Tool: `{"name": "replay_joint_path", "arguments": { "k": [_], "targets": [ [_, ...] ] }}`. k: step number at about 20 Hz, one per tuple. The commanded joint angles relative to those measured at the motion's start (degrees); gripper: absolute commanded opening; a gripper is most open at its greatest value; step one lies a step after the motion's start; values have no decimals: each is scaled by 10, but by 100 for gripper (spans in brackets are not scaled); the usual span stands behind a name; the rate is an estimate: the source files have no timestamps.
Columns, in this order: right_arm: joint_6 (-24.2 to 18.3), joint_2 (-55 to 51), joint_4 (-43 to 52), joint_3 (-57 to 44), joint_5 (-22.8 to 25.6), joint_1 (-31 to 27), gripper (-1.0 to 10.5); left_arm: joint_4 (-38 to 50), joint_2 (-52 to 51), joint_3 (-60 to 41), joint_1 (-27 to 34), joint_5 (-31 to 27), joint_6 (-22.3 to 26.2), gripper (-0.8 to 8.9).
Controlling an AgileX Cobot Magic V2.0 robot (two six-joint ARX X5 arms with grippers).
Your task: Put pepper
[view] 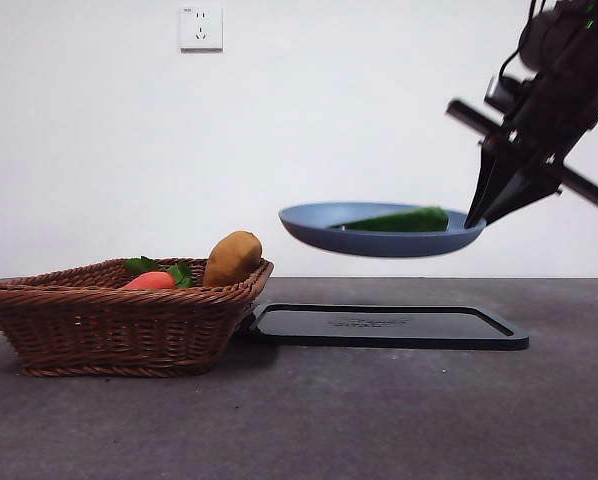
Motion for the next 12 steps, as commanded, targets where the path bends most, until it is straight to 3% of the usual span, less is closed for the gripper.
{"name": "replay_joint_path", "arguments": {
  "k": [1,12],
  "targets": [
    [1,47,10,22,-1,-5,2,-4,5,10,-2,-4,7,236],
    [-10,135,49,22,-2,-31,2,-15,5,10,-2,-5,7,236]
  ]
}}
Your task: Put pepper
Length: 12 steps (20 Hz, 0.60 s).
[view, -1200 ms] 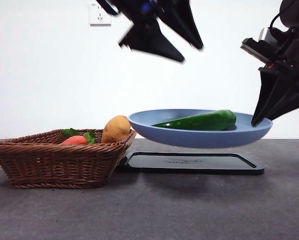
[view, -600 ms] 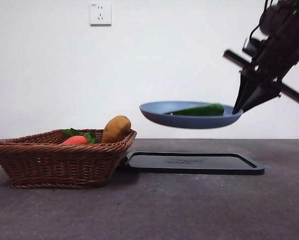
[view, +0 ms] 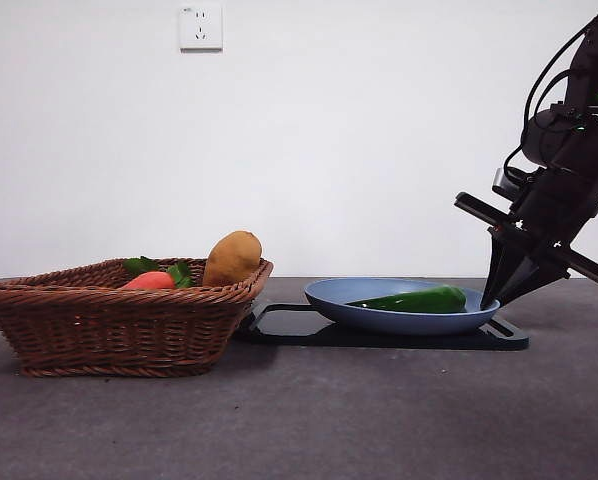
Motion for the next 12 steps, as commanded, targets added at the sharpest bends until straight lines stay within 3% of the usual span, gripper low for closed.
{"name": "replay_joint_path", "arguments": {
  "k": [1,4,8,12],
  "targets": [
    [-11,14,3,12,-3,0,3,1,6,10,-3,-1,7,236],
    [-12,14,0,12,-4,0,15,1,6,10,-3,-1,7,236],
    [-13,11,0,12,-6,0,145,-3,6,10,-3,-2,7,236],
    [-17,-29,-11,12,-2,-2,158,-8,6,10,-3,-2,7,236]
  ]
}}
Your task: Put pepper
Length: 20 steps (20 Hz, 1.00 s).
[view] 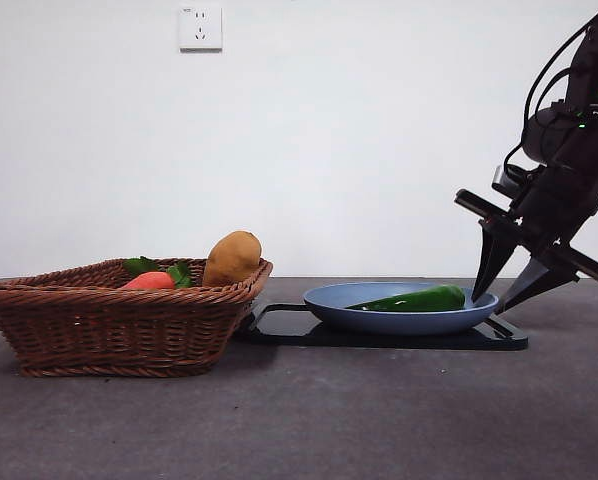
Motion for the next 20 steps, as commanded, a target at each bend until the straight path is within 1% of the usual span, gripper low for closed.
{"name": "replay_joint_path", "arguments": {
  "k": [1,3,5,8,11,15,17,18,20],
  "targets": [
    [-11,-39,-9,12,2,-4,158,-3,6,10,-3,-2,7,236],
    [-21,-92,-33,12,1,-4,158,-9,6,10,-3,-2,16,236],
    [-47,-155,-77,12,-1,-3,157,-16,6,10,-3,-5,17,232],
    [-104,-252,-184,12,-1,12,155,-24,6,10,-3,-16,18,232],
    [-141,-336,-283,12,-1,33,154,-36,6,10,-2,-16,23,232],
    [-150,-414,-359,12,1,66,145,-63,6,10,-2,-16,31,231],
    [-174,-434,-391,12,1,83,105,-73,6,10,-2,-16,31,230],
    [-185,-439,-406,12,1,90,85,-78,6,10,-2,-16,31,212],
    [-218,-441,-429,12,-1,98,16,-82,6,10,-2,-16,31,81]
  ]
}}
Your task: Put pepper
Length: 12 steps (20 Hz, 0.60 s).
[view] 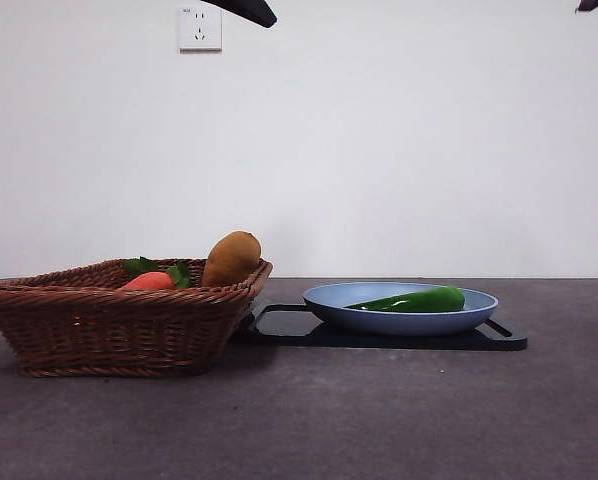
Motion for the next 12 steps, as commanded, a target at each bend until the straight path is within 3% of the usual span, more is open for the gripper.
{"name": "replay_joint_path", "arguments": {
  "k": [1,12],
  "targets": [
    [-54,7,-14,11,-3,7,4,2,6,10,-2,-1,7,0],
    [-33,7,39,11,0,5,4,43,6,10,-2,0,7,8]
  ]
}}
